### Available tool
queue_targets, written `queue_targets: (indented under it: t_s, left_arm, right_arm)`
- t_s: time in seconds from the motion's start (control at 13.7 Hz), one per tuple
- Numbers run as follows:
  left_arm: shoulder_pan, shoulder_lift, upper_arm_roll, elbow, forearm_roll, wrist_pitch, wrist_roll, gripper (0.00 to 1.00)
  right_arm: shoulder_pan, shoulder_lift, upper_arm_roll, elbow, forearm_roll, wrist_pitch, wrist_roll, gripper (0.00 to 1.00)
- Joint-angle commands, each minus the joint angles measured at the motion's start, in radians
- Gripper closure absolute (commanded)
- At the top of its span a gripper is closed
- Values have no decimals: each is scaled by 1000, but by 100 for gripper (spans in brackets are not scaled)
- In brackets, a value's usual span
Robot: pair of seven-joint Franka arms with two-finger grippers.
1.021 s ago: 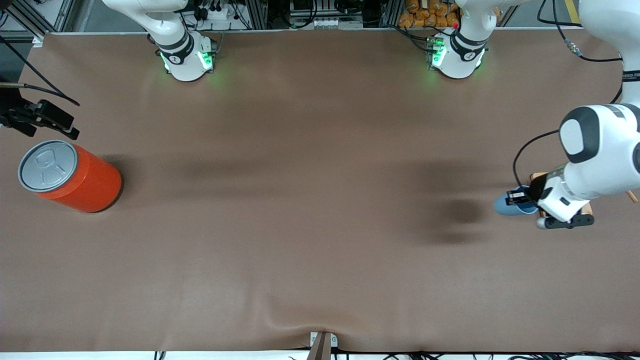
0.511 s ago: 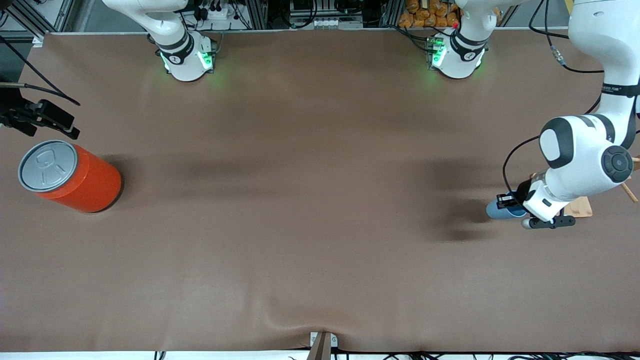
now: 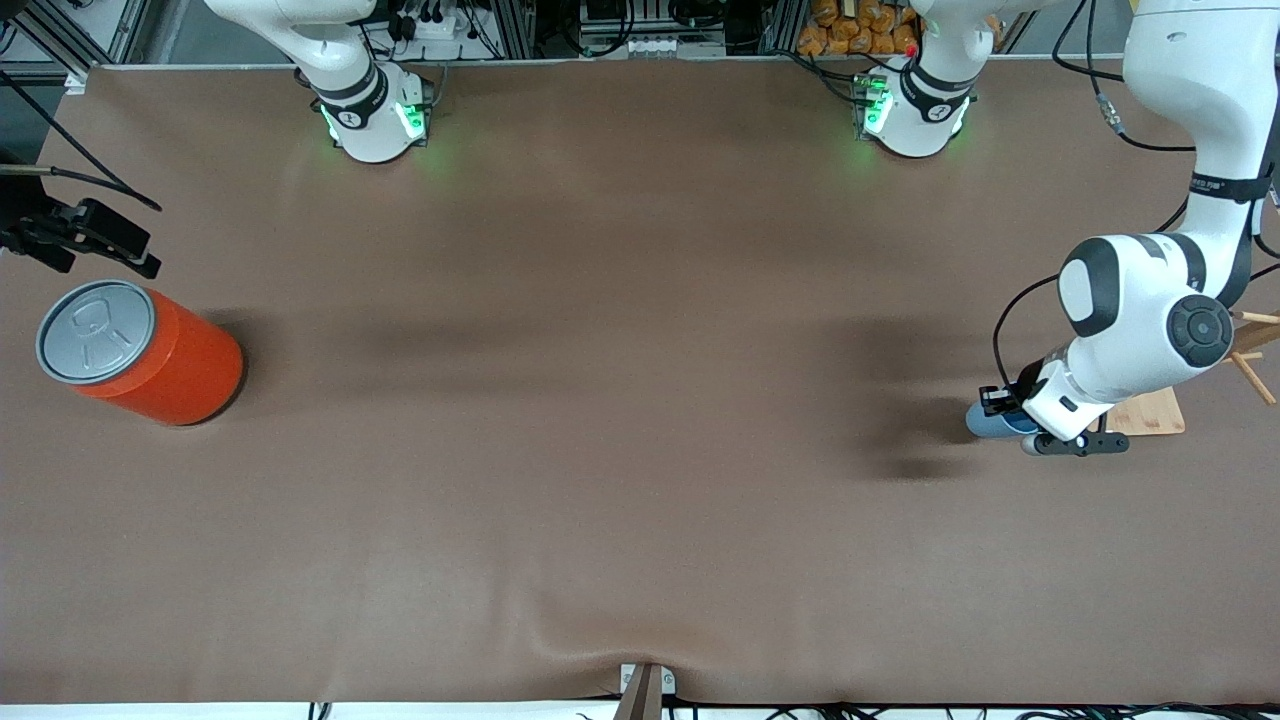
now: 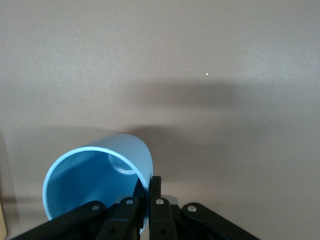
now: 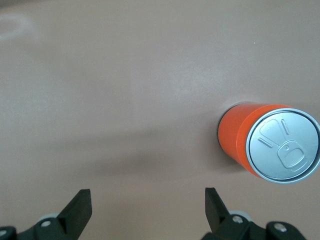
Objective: Flip cup
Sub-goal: 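Lower the inverted cup onto the table beside the wooden stand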
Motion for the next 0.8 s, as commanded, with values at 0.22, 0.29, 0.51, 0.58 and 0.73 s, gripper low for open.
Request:
queue_targets:
  t_s: [0.22, 0.29, 0.51, 0.58, 0.73]
  left_arm:
    - [-29, 18, -5, 8, 26, 24, -91, 65]
    - [-31, 14, -5, 11, 26, 21, -92, 1]
    - [-20, -22, -5, 26, 26, 20, -86, 0]
    - [-16, -38, -5, 34, 26, 18, -85, 0]
    - [-16, -75, -1, 63, 28, -40, -80, 0]
  right_arm:
    - [6, 12, 2, 26, -1, -33, 0, 0]
    - [7, 12, 2, 26, -1, -33, 0, 0]
    - [6, 12, 2, 28, 5, -33, 0, 0]
    - [6, 12, 2, 28, 7, -33, 0, 0]
    - [4, 12, 2, 28, 7, -33, 0, 0]
